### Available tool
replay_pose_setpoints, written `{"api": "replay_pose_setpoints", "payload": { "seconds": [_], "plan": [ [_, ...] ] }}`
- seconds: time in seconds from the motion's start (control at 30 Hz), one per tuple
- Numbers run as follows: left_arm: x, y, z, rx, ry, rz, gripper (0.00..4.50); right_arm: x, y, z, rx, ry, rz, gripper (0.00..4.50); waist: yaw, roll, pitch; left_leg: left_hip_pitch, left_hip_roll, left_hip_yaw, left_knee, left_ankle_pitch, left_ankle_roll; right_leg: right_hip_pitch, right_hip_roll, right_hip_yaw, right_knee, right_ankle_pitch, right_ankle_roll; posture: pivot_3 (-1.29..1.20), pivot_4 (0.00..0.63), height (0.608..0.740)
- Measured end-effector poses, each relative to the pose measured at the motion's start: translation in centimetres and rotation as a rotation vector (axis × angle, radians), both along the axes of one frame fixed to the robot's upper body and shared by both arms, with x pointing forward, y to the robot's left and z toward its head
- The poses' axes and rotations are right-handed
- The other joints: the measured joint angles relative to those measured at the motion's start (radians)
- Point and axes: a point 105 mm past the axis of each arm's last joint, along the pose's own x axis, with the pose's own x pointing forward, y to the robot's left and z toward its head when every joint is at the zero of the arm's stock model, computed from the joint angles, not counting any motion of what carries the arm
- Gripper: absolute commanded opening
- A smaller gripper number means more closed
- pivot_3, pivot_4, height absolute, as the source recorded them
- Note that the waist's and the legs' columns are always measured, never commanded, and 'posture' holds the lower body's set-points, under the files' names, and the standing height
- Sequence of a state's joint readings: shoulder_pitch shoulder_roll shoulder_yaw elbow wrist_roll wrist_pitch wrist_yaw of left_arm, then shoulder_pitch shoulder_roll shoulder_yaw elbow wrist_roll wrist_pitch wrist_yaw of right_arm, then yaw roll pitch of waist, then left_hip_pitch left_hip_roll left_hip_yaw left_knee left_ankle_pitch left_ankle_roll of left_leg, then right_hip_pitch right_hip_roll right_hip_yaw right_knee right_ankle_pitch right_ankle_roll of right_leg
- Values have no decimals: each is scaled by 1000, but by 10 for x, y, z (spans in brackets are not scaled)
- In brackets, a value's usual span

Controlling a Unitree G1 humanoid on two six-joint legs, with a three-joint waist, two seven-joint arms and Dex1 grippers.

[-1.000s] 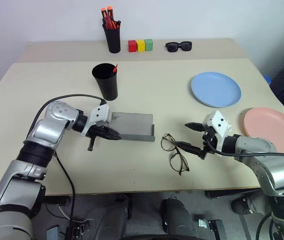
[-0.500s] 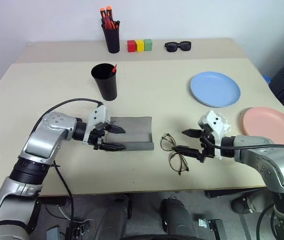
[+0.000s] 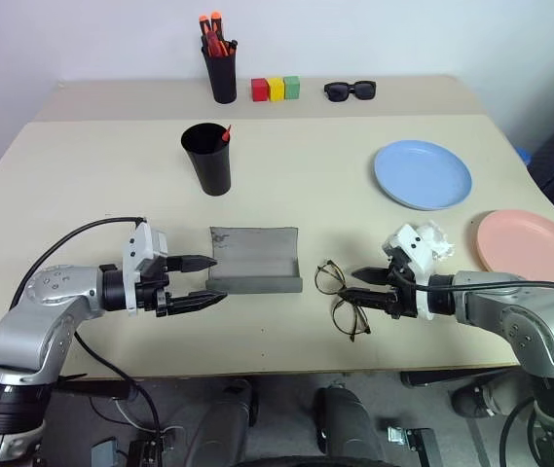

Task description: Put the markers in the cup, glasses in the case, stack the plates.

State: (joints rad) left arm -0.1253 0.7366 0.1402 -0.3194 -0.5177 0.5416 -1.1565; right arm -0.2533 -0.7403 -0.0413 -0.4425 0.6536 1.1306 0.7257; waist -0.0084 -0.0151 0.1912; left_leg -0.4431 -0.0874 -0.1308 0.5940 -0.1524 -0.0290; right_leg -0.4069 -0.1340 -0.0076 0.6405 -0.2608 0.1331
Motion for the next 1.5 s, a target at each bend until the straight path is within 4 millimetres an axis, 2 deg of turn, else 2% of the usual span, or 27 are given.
{"api": "replay_pose_setpoints", "payload": {
  "seconds": [0.1, 0.67, 0.77, 0.87, 1.07, 1.3, 1.47, 1.5],
  "plan": [
    [0, 1, -1, -11, 8, 33, 3359, -2, 0, -3, -6, 21, 7, 128, -1, 0, 0, 0, 0, 0, 0, 0, 0, 0, 0, 0, -1, 0, 0, 0, 150, 740],
    [-1, 0, -1, -34, 6, 92, 3359, -5, 1, -1, -24, -27, 50, 53, -1, 0, 0, 0, 0, 2, -1, -2, 1, 2, 0, 0, -7, 1, -1, 0, 150, 740],
    [-5, -7, 2, -32, -10, 64, 3359, -7, 3, 4, -3, -37, 70, 921, -1, 0, 0, -1, 0, 2, -1, -2, 1, 2, 0, 0, -7, 1, -1, 0, 150, 740],
    [-14, -23, 5, -41, -11, 5, 3359, -7, 1, 8, 4, -46, 68, 2355, -1, 0, 0, -1, 0, 2, -1, -3, 1, 2, 0, 0, -7, 1, -1, 0, 150, 740],
    [-22, -37, 1, -51, 14, -34, 3359, -8, -6, -1, -24, -21, 27, 2355, 0, 0, 0, -1, 0, 3, -1, -2, 2, 2, 0, 0, -8, 1, -1, 0, 150, 740],
    [-26, -43, -6, -54, 42, -57, 3359, -7, -4, -12, -15, 36, -14, 2355, -1, 1, 0, -1, 1, 4, -1, -3, 2, 2, 0, 0, -8, 1, -1, 0, 150, 740],
    [-25, -43, -7, -53, 44, -47, 3359, -8, -1, -14, 2, 55, -16, 2355, -1, 1, 0, -1, 1, 4, -2, -3, 2, 2, 0, 1, -9, 1, -1, 0, 150, 740],
    [-25, -43, -8, -53, 44, -43, 3359, -8, 0, -14, 4, 55, -17, 2121, 0, 1, 0, -1, 1, 4, -2, -3, 2, 2, 0, 1, -9, 1, -1, 0, 150, 740]
  ]
}}
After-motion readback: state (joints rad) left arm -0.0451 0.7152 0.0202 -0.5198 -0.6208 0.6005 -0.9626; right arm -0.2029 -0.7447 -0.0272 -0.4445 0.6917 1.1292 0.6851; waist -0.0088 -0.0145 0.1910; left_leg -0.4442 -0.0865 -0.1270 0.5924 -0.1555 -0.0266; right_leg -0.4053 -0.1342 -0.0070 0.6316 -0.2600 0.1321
